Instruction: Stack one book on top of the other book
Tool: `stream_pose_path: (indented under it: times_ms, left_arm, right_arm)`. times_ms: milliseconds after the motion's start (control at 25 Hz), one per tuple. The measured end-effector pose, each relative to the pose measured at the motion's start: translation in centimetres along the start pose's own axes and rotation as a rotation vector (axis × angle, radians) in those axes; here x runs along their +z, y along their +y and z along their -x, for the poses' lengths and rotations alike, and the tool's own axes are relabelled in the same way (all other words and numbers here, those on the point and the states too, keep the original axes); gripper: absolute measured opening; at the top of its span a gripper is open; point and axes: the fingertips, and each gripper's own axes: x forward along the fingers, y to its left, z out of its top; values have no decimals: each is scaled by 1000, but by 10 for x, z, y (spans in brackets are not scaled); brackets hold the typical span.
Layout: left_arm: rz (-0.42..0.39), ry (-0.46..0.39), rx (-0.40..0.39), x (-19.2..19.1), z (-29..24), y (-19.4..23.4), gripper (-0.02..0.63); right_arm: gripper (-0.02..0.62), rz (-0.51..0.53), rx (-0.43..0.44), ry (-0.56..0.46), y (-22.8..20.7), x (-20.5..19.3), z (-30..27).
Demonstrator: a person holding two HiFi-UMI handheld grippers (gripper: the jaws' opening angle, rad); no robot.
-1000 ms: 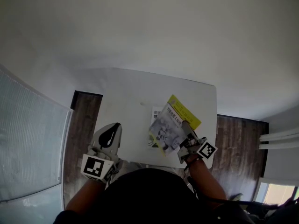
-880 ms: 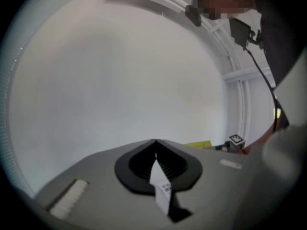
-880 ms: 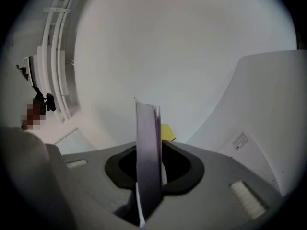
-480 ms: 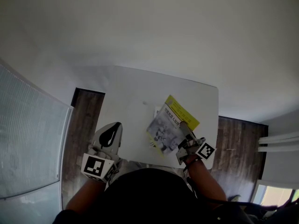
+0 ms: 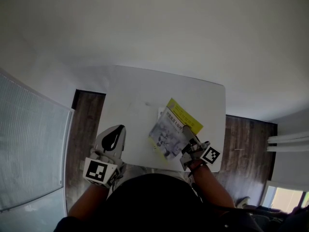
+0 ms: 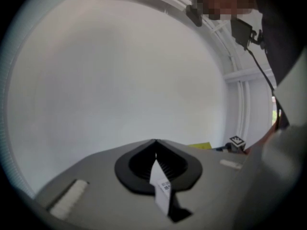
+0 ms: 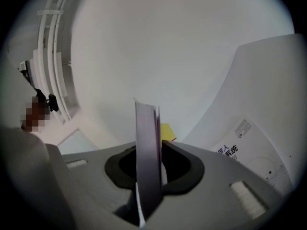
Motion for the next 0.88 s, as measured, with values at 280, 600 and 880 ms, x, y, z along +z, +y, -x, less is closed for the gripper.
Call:
stream_pose_path:
  times_ms: [280,600,880]
  left_arm:
    - [6,35,-5,-2,-18,-1,6]
    - [11,61,-5,2,-29,-8,6]
    - [35,82,5,0,-35,-15,6]
  right_arm:
    - [84,-29,-18,15,-15,4,-7]
    - [86,-68,-16,28,-27,7,-8]
    - [86,-100,-7,39,-34,7,-9]
